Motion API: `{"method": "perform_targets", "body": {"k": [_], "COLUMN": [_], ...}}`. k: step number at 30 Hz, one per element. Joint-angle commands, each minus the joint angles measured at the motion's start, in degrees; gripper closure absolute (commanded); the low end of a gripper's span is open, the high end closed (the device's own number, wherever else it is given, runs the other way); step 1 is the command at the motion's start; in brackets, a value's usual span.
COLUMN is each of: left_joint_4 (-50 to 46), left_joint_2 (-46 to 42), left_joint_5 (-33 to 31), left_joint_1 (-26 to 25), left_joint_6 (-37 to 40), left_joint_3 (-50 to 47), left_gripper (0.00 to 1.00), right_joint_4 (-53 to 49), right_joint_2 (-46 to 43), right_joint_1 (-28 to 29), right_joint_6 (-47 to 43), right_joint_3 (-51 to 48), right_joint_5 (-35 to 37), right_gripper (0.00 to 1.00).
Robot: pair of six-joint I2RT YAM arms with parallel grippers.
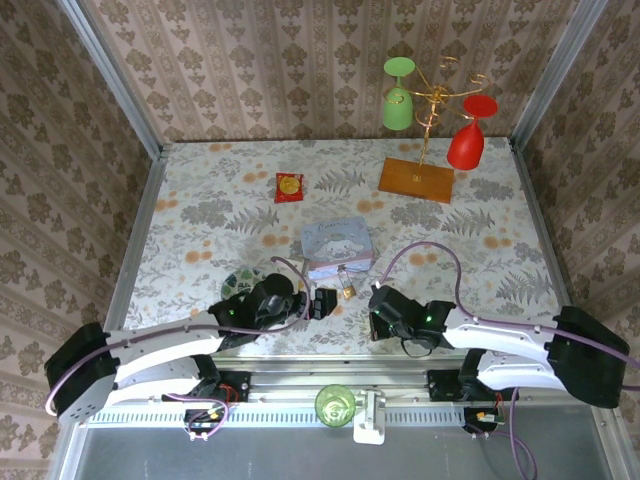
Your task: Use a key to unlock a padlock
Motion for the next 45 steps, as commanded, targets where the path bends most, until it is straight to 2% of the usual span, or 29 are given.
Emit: {"method": "perform_targets", "body": {"k": [1, 4, 9, 11, 15, 18, 22, 25, 28, 30, 33, 35, 38, 42, 45], "left_joint_4": [7.7, 13.4, 17.0, 19.5, 29.6, 34.7, 35.2, 40.5, 38.2, 37.7, 36.7, 39.6, 42.3, 42.2, 43.2], "left_joint_2": [2.2, 5.0, 9.2, 10.6, 10.8, 10.4, 10.3, 10.7, 9.7, 9.0, 8.6, 8.9, 10.3, 12.2, 13.2], "left_joint_5": [2.3, 4.1, 4.6, 5.4, 2.8, 0.9, 1.9, 4.0, 5.9, 6.5, 6.3, 5.1, 8.2, 11.7, 12.5], "left_joint_1": [-0.7, -0.8, -1.3, -1.2, -2.3, -3.5, -3.5, -3.0, -3.0, -3.3, -2.5, -2.2, -1.4, -1.5, -1.0], "left_joint_6": [-3.1, -6.4, -8.8, -10.4, -18.9, -22.2, -23.0, -22.9, -22.4, -21.7, -22.4, -23.7, -23.6, -22.8, -22.8], "left_joint_3": [1.9, 1.6, 2.7, 2.6, -0.1, -0.4, 0.4, -0.9, 0.7, 1.4, 0.5, -1.5, -1.4, 0.9, 1.0], "left_gripper": [0.05, 0.10, 0.14, 0.19, 0.26, 0.30, 0.33, 0.41, 0.43, 0.48, 0.48, 0.48, 0.47, 0.41, 0.47], "right_joint_4": [1.1, -0.1, 1.0, 2.1, 3.5, 5.5, 11.2, 14.3, 15.8, 17.0, 20.6, 21.3, 22.5, 25.4, 26.3], "right_joint_2": [-3.4, -5.4, -9.1, -11.4, -15.6, -18.3, -21.6, -22.4, -22.3, -21.9, -22.9, -23.3, -22.0, -19.1, -17.4], "right_joint_1": [-1.9, -3.6, -5.7, -5.8, -5.8, -5.8, -6.1, -6.8, -7.2, -8.0, -9.6, -10.1, -11.0, -11.4, -11.5], "right_joint_6": [-6.4, -9.4, -13.1, -14.0, -15.0, -14.6, -11.1, -9.0, -8.3, -7.7, -5.7, -5.2, -4.4, -3.3, -3.5], "right_joint_3": [-1.2, -0.7, -0.7, -1.0, -0.7, -0.7, -2.3, -3.1, -3.1, -2.8, -3.7, -4.0, -3.9, -3.2, -2.7], "right_joint_5": [-5.1, -7.1, -12.2, -13.2, -15.2, -17.0, -17.5, -18.7, -19.6, -20.7, -22.6, -22.5, -23.4, -25.2, -26.0], "right_gripper": [1.00, 1.00, 1.00, 1.00, 1.00, 1.00, 1.00, 1.00, 1.00, 1.00, 1.00, 1.00, 1.00, 1.00, 1.00]}}
